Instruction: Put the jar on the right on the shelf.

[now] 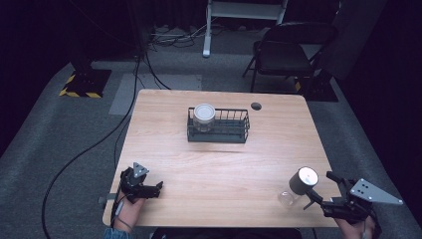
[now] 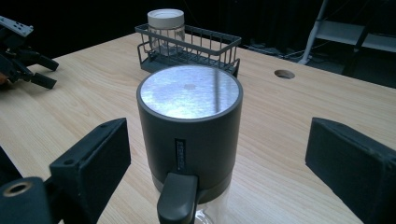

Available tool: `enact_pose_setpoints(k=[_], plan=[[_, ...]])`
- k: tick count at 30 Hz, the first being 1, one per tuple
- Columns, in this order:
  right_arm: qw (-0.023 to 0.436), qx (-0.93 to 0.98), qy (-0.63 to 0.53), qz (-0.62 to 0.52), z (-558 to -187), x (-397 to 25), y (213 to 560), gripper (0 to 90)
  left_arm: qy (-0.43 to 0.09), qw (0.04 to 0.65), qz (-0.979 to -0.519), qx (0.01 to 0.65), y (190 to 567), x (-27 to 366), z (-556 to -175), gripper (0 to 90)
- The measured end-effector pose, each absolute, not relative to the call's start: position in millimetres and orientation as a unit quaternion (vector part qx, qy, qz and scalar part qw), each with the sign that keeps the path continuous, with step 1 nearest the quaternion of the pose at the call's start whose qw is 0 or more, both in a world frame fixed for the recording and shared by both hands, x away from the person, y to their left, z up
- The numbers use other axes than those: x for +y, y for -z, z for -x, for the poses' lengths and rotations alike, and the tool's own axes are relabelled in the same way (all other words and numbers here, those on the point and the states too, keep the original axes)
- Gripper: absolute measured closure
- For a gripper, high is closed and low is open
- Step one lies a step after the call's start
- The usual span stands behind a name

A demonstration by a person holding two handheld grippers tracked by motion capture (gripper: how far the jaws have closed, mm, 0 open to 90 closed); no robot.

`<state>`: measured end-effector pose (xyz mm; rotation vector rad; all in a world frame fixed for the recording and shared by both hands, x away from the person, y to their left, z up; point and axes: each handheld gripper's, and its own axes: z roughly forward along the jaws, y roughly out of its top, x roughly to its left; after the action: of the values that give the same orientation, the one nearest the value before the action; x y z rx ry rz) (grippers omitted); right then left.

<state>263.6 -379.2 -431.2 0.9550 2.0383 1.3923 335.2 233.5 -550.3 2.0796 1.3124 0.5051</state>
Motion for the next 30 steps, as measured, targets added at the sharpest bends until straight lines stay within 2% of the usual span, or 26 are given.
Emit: enact_pose_setpoints(k=[18,28,30], plan=[[0.216,0.764,-0.505,-0.337,-282,-362,438,9.0,-0.192,0.311,-0.787,0.498,550,234,-335,0.7],[0.202,0.775,-0.493,-0.339,-290,-354,442,16.3,-0.192,0.311,-0.786,0.498,550,234,-335,0.7],[0.202,0.776,-0.492,-0.339,-291,-353,441,20.0,-0.192,0.311,-0.786,0.498,550,234,-335,0.7]])
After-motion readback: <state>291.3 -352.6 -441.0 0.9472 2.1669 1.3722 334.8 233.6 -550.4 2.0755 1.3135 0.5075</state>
